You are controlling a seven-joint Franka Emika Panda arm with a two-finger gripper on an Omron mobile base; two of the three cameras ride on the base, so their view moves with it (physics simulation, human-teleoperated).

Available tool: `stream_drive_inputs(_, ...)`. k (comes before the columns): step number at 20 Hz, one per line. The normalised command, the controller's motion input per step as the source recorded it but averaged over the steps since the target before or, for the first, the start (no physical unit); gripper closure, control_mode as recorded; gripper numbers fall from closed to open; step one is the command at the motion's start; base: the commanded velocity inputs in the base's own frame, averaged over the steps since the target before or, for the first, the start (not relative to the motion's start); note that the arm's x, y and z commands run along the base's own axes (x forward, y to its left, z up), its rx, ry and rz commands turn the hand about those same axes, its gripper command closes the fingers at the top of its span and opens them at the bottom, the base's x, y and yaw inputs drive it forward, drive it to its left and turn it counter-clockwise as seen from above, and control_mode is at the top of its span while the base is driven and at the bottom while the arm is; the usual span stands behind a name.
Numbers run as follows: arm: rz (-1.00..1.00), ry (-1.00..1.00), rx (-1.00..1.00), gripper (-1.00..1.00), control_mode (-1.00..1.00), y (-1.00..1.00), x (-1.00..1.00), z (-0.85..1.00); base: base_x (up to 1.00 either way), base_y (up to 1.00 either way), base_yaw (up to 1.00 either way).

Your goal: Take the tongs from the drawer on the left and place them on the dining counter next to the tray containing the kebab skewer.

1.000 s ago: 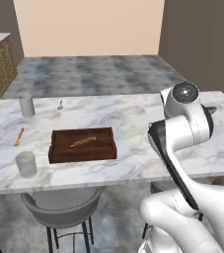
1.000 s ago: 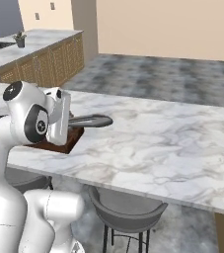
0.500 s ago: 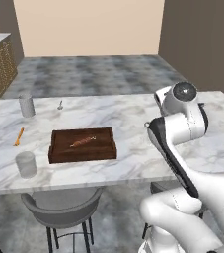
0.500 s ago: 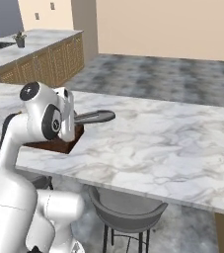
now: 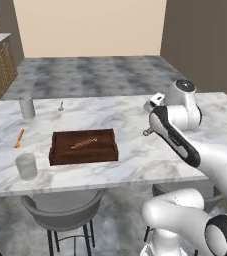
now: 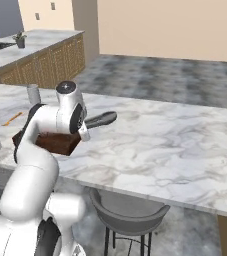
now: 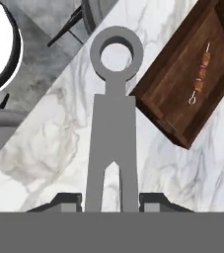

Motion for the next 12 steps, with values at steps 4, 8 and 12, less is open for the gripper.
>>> stream_drive_inputs(4,0.23,0.39,-0.04,1.0,-1.0,0.18,0.79,-0.39,0.0,0.0,0.0)
stream_drive_inputs(8,0.18,0.31,-0.14,1.0,-1.0,0.23,0.72,-0.44,0.0,0.0,0.0)
stream_drive_inputs(12,0.22,0.21,-0.16,1.0,-1.0,0.16,0.64,-0.35,0.0,0.0,0.0)
